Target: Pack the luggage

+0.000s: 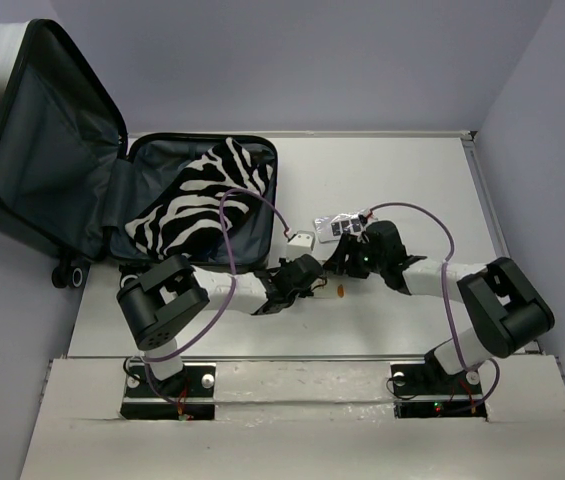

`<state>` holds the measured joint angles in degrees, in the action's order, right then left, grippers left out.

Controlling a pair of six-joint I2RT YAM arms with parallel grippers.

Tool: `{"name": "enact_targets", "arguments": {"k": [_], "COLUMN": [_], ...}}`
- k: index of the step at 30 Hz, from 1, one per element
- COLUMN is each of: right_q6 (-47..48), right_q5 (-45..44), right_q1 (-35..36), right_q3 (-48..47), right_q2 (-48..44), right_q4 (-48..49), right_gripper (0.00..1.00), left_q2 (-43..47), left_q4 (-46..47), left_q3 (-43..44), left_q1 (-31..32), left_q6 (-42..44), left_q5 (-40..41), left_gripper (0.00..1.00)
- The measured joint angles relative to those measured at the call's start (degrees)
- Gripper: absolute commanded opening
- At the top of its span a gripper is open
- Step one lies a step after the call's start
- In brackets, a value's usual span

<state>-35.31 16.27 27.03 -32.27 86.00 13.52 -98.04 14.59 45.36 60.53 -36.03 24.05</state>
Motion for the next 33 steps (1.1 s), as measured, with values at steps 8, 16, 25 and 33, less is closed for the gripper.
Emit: {"name": "enact_targets", "arguments": {"k": [8,16,25,33], "right_q6": [-5.7,-7.2,-3.5,-1.5], "right_q5": [5.0,5.5,3.7,5.8], "right_q1": [0.0,0.0,0.1,2.8], "right_q3": [4.9,6.1,0.3,-22.2], "right_q2": [1.2,-0.1,-16.1,-12.6], "right_q4": [8.9,9.5,-0.2,-4.6], "right_gripper": [0.27,0.07,0.07,0.07], "left_q2": [1.6,2.9,28.8,53.4], "left_q4": [1.9,0.5,-3.1,-9.9], "left_q3": [-2.4,-2.6,-2.8,4.7], "left_q1": [0.0,0.0,0.3,0.3], "left_q6": [-0.1,0.0,3.6,10.3], "left_q5": [-0.1,-0.2,0.0,7.0], "left_gripper": [0.06,0.06,0.16,0.51]}}
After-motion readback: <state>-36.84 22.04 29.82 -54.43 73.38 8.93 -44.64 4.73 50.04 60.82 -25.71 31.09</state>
